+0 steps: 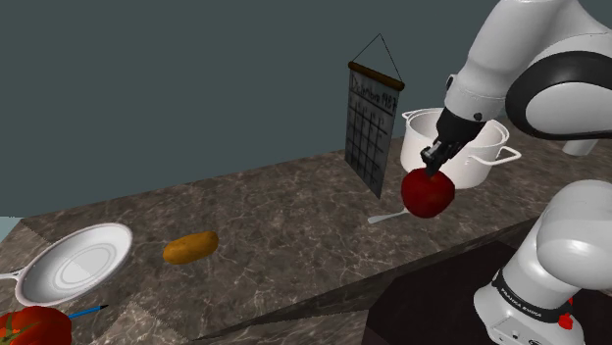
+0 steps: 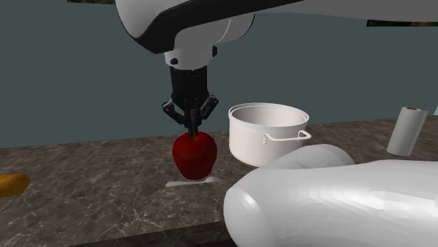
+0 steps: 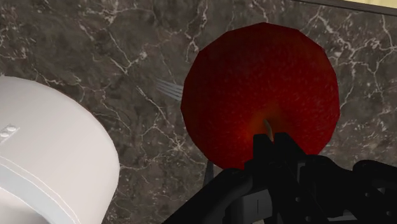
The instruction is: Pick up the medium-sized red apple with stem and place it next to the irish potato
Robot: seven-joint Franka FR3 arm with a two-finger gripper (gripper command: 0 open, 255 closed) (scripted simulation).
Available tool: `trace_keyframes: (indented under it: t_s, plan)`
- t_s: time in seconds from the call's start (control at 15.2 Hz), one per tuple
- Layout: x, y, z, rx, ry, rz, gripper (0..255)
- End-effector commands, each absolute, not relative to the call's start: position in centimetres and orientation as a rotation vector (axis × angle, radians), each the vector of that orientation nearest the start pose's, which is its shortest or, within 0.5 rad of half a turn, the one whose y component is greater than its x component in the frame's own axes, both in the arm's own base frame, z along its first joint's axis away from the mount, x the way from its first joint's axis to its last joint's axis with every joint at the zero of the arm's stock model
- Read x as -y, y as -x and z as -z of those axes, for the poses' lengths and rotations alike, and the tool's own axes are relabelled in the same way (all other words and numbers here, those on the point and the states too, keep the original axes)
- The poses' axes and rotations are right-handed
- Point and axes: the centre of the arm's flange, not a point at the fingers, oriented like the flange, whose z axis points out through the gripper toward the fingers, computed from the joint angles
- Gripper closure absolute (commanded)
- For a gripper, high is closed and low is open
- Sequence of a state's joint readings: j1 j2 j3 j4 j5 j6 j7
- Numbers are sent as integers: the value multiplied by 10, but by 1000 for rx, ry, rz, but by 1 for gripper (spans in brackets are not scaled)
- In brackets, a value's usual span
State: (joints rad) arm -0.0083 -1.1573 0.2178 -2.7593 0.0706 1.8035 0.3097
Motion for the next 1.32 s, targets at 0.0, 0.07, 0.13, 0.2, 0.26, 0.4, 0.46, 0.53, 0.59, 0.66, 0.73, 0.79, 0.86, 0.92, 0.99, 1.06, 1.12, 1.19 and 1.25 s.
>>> trace_keyframes:
  t_s: [0.0,0.07,0.13,0.2,0.26,0.4,0.46,0.53,0.59,0.66,0.73,0.79,0.86,0.92,0.99,1.06,1.12,1.19,1.25]
  plan:
    - [-60,-236,-523,-352,3192,345,255]
    - [-60,-236,-528,-352,3192,345,255]
    - [-60,-236,-534,-352,3192,345,255]
    - [-60,-236,-539,-352,3192,345,255]
    - [-60,-236,-544,-352,3192,345,255]
    - [-60,-236,-555,-352,3192,345,255]
    - [-60,-236,-560,-352,3192,345,255]
    - [-60,-236,-565,-352,3192,345,255]
    - [-60,-236,-570,-352,3192,345,255]
    - [-60,-236,-576,-352,3192,345,255]
    - [-60,-236,-581,-352,3192,345,255]
    - [-60,-236,-586,-352,3192,345,255]
    - [-60,-236,-592,-352,3192,345,255]
    - [-60,-236,-597,-352,3192,345,255]
    - [-60,-236,-602,-352,3192,345,255]
    - [-60,-236,-603,-352,3192,345,255]
    - [-73,-241,-603,-352,3192,345,255]
    - [-85,-246,-603,-352,3192,345,255]
    - [-97,-252,-603,-352,3192,345,255]
